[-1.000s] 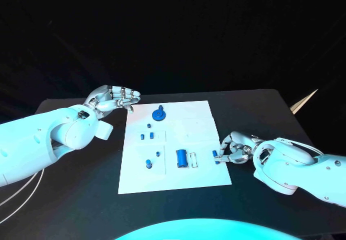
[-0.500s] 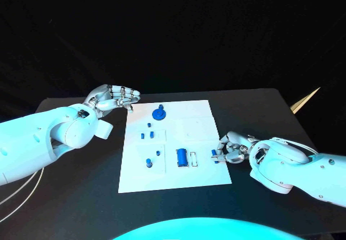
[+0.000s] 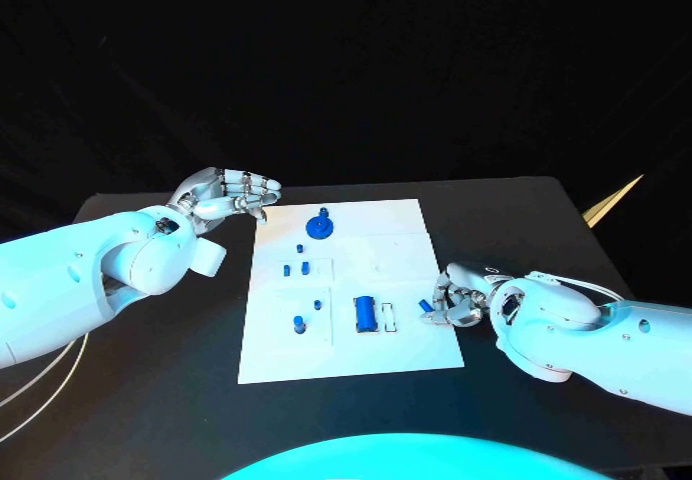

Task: Assemble the parts on the task board

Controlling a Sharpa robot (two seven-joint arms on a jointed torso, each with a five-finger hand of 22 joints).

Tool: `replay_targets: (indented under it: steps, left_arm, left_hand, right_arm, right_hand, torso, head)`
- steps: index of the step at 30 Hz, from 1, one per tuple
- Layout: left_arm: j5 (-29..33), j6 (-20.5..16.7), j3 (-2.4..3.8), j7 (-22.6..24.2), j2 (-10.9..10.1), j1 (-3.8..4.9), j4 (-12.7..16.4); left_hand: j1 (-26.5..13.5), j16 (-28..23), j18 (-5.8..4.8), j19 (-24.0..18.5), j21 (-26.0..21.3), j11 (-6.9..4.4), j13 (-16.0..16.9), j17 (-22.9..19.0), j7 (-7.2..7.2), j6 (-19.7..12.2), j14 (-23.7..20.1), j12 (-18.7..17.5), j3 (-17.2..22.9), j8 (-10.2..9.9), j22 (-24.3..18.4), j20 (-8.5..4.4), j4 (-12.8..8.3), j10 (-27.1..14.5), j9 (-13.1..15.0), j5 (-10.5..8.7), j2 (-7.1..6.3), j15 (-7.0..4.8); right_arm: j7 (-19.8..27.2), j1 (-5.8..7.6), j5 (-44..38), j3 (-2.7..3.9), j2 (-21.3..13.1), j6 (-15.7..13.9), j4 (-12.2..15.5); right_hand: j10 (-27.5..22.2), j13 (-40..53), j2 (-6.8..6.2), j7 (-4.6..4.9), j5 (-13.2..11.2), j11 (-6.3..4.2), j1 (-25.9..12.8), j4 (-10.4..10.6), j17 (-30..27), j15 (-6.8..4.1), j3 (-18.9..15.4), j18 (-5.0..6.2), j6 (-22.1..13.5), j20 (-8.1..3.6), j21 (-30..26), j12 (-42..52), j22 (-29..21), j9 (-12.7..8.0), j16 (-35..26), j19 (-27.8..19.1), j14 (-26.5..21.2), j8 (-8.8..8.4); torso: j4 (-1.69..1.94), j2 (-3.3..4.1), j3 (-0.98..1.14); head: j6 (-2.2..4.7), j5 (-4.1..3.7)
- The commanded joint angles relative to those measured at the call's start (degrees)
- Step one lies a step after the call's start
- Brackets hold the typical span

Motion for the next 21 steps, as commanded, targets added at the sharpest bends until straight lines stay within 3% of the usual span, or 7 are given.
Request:
replay_targets:
  steps: [1,4,9,14,16,19,21]
  left_arm:
    - [0.0,0.2,0.03,0.0,0.0,0.00,0.2]
    - [0.0,0.2,0.03,0.0,0.0,0.00,0.1]
    - [0.0,0.3,0.03,-0.1,0.0,0.00,0.1]
    - [0.0,0.3,0.03,-0.2,0.0,0.00,0.1]
    - [0.0,0.3,0.03,-0.2,0.0,0.00,0.1]
    - [0.0,0.3,0.03,-0.3,0.0,0.00,0.0]
    - [0.0,0.4,0.03,-0.4,0.1,0.00,0.0]
  left_hand:
    - [-0.3,-0.7,0.31,0.1,-1.0,-0.07,-0.5,-0.7,0.58,-0.2,-0.1,0.7,-1.7,0.5,-0.8,-0.06,0.4,-0.6,-0.1,1.20,0.48,-0.08]
    - [-0.3,-0.7,0.31,0.1,-1.0,-0.07,-0.5,-0.7,0.58,-0.2,-0.1,0.7,-1.7,0.5,-0.8,-0.06,0.4,-0.6,-0.1,1.20,0.48,-0.08]
    - [-0.2,-0.7,0.33,0.2,-1.0,-0.07,-0.5,-0.7,0.59,-0.2,-0.1,0.7,-1.7,0.6,-0.8,-0.07,0.3,-0.7,-0.1,1.21,0.52,-0.09]
    - [-0.2,-0.7,0.34,0.2,-1.1,-0.07,-0.5,-0.7,0.59,-0.2,-0.1,0.7,-1.7,0.6,-0.8,-0.08,0.3,-0.7,-0.1,1.22,0.55,-0.10]
    - [-0.2,-0.7,0.34,0.2,-1.1,-0.07,-0.5,-0.7,0.59,-0.2,-0.1,0.7,-1.7,0.6,-0.8,-0.08,0.3,-0.7,-0.1,1.22,0.55,-0.10]
    - [0.0,-0.7,0.35,0.2,-1.0,-0.07,-0.5,-0.8,0.59,-0.1,-0.1,0.8,-1.6,0.6,-0.8,-0.09,0.3,-0.8,-0.1,1.25,0.66,-0.11]
    - [0.0,-0.7,0.35,0.2,-1.0,-0.08,-0.5,-0.8,0.59,-0.1,-0.1,0.8,-1.5,0.6,-0.8,-0.10,0.2,-0.8,-0.1,1.26,0.71,-0.12]
  right_arm:
    - [-0.7,-1.02,-1.0,-0.67,0.3,0.9,-0.6]
    - [-0.9,-1.14,-1.4,-0.67,0.4,0.8,-0.6]
    - [-1.1,-1.20,-0.6,-0.67,0.3,-0.1,0.0]
    - [-0.6,-1.02,3.7,-0.64,-0.3,-2.2,1.6]
    - [-0.1,-0.70,5.8,-0.62,-0.5,-3.0,2.3]
    - [0.9,0.19,10.5,-0.60,-0.7,-4.6,3.3]
    - [1.6,0.61,13.1,-0.59,-0.8,-5.5,3.7]
  right_hand:
    - [0.1,7.1,-1.07,0.41,0.7,-0.15,2.2,-0.5,12.0,-0.02,4.1,-1.41,-1.9,-0.03,0.3,-0.1,14.9,-8.5,0.3,5.1,5.0,-5.67]
    - [0.1,7.1,-0.72,0.18,0.8,-0.37,4.6,-1.4,12.1,-0.22,6.6,-1.44,-1.7,-0.22,0.4,-0.2,14.9,-8.4,0.3,5.1,5.0,-5.68]
    - [0.1,7.1,-0.91,0.08,0.8,-0.47,5.6,-2.1,12.2,-0.31,9.0,-1.47,-1.5,-0.33,0.5,-0.1,14.9,-8.3,0.4,5.1,5.1,-5.78]
    - [0.2,7.3,-0.94,-0.09,0.8,-0.65,6.3,-3.6,12.3,-0.47,13.9,-1.49,-1.4,-0.52,0.6,0.0,15.0,-8.1,0.4,5.2,5.1,-5.89]
    - [0.2,7.3,-0.45,-0.15,0.8,-0.73,6.8,-5.0,12.4,-0.59,17.2,-1.49,-1.6,-0.62,0.6,0.0,15.0,-7.8,0.5,5.2,5.1,-5.91]
    - [0.3,7.3,-0.96,0.16,0.6,-0.61,4.8,-8.1,12.4,-0.38,23.1,-1.49,-2.1,-0.64,0.6,0.0,15.0,-6.7,0.5,5.2,5.1,-5.24]
    - [0.3,7.3,-1.05,0.09,0.6,-0.51,4.2,-9.6,12.5,-0.40,24.8,-1.49,-2.5,-0.52,0.6,-0.1,15.0,-6.3,0.5,5.2,5.1,-5.00]
  torso:
    - [0.02,-0.01,0.05]
    - [-0.03,-0.06,0.03]
    - [-0.08,-0.02,0.05]
    - [-0.11,-0.02,0.07]
    - [-0.09,-0.04,0.06]
    - [-0.01,-0.02,0.02]
    - [0.01,0.01,0.02]
  head:
    - [-0.05,0.02]
    - [0.05,0.06]
    - [0.16,0.09]
    - [0.16,0.08]
    - [0.15,0.00]
    - [0.22,-0.08]
    - [0.23,-0.08]
